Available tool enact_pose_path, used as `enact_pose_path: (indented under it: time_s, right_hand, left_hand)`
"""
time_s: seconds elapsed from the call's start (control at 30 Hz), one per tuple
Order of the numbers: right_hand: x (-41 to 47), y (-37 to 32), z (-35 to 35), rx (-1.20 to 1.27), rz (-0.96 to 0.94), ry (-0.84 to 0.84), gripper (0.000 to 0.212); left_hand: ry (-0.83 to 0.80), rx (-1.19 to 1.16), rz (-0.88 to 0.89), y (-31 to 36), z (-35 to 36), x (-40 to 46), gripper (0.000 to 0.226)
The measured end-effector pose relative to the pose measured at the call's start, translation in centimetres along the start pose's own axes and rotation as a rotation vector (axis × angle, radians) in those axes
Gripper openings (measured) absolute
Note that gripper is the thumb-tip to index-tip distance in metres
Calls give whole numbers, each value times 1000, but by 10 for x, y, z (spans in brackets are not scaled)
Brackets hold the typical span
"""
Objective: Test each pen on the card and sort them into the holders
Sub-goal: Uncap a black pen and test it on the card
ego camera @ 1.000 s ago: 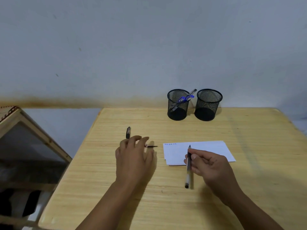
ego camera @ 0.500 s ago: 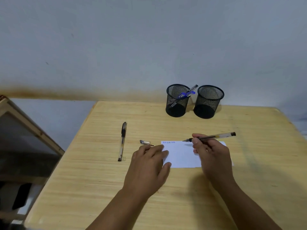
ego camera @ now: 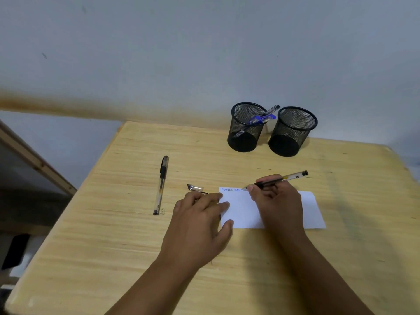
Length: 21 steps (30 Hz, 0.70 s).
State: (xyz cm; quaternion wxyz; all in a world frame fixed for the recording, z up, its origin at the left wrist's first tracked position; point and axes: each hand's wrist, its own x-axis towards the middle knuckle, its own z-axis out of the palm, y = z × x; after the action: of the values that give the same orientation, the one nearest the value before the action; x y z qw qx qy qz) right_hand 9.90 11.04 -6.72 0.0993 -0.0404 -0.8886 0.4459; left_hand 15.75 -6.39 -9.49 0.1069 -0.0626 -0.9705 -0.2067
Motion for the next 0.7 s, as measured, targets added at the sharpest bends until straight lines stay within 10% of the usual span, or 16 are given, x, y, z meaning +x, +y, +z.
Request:
enact_pose_path:
  time_s: [0.7]
  right_hand:
    - [0,2,4,-38,82,-23,13]
  left_hand:
    - [20,-30,-8,0,1,-1,35]
